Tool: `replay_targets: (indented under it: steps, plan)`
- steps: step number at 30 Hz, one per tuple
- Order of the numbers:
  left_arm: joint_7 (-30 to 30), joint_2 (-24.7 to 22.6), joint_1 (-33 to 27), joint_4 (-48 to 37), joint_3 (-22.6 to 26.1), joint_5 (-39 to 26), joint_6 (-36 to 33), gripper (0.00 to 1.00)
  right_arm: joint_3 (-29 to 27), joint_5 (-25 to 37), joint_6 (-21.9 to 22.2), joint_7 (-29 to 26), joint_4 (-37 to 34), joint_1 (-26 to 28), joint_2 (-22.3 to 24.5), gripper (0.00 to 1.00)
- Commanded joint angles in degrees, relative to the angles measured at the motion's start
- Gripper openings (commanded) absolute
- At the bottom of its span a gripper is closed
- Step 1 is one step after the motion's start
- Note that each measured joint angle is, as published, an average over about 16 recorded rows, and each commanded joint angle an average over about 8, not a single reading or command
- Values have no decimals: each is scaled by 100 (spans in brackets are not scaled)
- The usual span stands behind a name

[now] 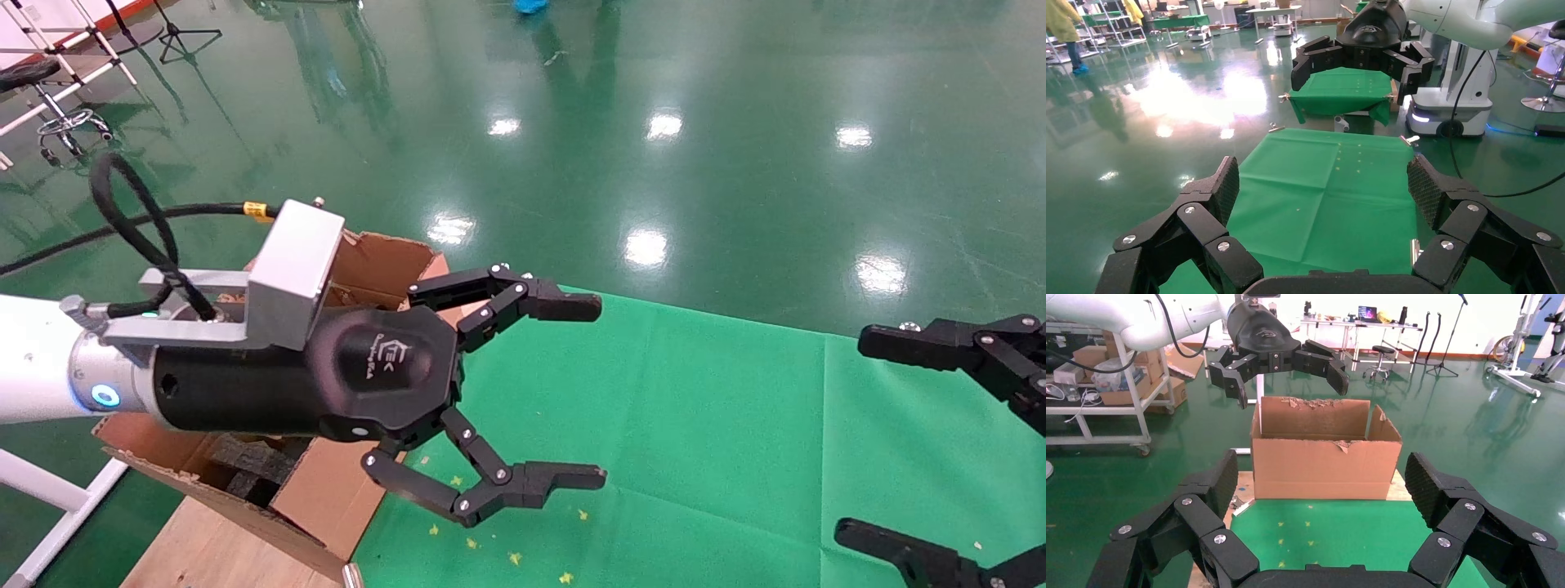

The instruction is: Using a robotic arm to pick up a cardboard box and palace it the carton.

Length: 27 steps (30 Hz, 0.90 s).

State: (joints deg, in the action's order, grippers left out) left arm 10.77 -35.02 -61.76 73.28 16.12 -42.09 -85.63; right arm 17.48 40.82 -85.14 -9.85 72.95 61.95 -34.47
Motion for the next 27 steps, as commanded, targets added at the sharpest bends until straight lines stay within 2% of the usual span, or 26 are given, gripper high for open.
replay_targets:
  steps: [1,27]
  plan:
    - [0,0,-1,-1,0,-1,0,100,0,0,0,0,0,0,0,100]
    - [0,0,-4,-3,0,-3,0,100,0,1,0,0,0,0,0,100]
